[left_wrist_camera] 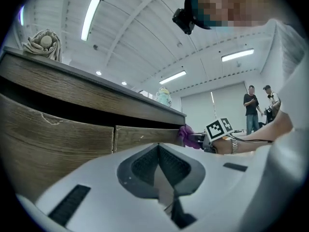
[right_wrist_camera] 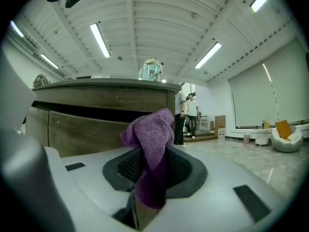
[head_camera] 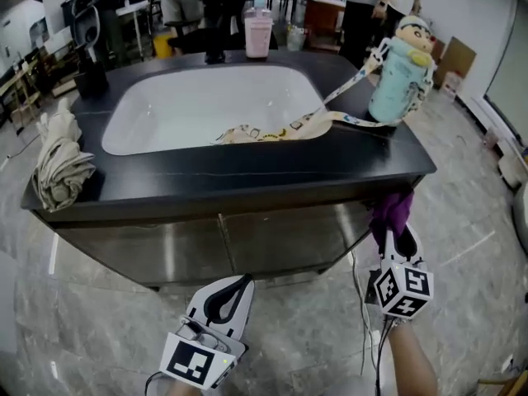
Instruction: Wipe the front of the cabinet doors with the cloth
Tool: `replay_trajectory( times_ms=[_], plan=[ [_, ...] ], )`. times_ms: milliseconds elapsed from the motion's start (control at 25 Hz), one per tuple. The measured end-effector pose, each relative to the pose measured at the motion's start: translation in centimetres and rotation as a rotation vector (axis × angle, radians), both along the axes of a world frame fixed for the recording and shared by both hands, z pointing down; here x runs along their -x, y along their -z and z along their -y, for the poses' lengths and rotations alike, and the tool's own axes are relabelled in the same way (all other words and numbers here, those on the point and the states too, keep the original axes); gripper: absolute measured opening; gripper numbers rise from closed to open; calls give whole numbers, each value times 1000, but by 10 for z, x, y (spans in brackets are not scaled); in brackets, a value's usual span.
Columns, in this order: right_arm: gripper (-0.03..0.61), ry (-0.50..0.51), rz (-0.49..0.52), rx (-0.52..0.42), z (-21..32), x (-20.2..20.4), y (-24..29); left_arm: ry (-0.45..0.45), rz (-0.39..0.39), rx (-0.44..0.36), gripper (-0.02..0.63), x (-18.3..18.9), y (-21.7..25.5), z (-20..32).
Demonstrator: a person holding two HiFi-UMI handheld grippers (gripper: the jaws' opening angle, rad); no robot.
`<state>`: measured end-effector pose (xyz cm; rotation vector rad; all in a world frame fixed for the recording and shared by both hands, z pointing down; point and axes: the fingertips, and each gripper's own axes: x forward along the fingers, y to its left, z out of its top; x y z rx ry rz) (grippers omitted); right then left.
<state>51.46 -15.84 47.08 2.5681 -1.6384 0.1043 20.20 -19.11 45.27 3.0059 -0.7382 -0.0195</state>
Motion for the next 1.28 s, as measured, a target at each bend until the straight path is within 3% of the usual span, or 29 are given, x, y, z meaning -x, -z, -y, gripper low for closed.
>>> replay_trajectory(
  times_ms=[320, 560, 720, 840, 1000, 1120, 1280],
  plan=[
    [112, 32, 9, -26, 35, -4, -11, 47, -89, -15, 5, 12, -29, 13],
    [110, 74, 1, 80, 37, -1, -17, 59, -65, -47, 5, 13, -32, 10],
    [110, 60, -22, 56, 39, -2, -11, 47, -19, -74, 5, 3, -33, 6],
    [110, 118, -32, 11, 44, 30, 5, 46, -17, -87, 5, 5, -28, -1],
    [109, 97, -94, -6, 58, 79, 25, 72, -83, -55, 5, 19, -22, 0],
    [107, 58, -76, -34, 60, 82, 25, 102, -136, -7, 5, 31, -23, 7],
    [104, 90, -36, -33, 62, 80, 24, 100, -163, 15, 5, 34, -24, 10]
  ],
)
